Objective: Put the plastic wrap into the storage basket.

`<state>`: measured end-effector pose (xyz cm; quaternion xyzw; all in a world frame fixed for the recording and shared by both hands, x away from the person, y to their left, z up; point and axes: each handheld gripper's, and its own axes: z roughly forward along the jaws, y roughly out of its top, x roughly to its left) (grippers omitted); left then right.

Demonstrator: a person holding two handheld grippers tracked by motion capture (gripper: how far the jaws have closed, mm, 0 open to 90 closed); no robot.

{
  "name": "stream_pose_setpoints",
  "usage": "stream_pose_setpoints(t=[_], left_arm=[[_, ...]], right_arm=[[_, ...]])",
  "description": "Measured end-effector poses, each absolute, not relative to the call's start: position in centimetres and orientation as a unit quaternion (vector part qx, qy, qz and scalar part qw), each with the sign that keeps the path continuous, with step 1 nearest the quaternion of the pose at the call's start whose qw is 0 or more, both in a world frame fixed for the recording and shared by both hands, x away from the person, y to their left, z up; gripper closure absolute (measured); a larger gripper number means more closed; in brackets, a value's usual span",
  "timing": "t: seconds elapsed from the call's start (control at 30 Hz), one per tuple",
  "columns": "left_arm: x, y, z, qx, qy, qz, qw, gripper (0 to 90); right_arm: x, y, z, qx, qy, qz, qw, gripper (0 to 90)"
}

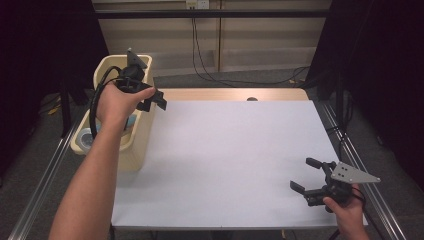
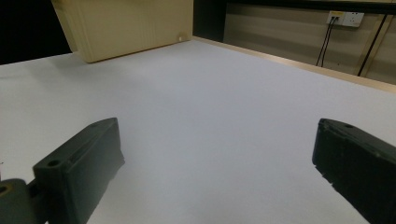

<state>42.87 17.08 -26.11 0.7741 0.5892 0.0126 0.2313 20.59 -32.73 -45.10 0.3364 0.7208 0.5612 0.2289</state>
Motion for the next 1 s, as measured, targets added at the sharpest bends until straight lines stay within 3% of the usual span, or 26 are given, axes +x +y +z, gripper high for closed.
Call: stream_pose_setpoints(t=[1.0], left_arm=[[41.7,10.7,-31.4,0.825,0.511,-0.023,0.241,16.9]], right_arm=[[20.6,-32.8,-45.1,0.335,0.722,0.561,0.227,1.2]])
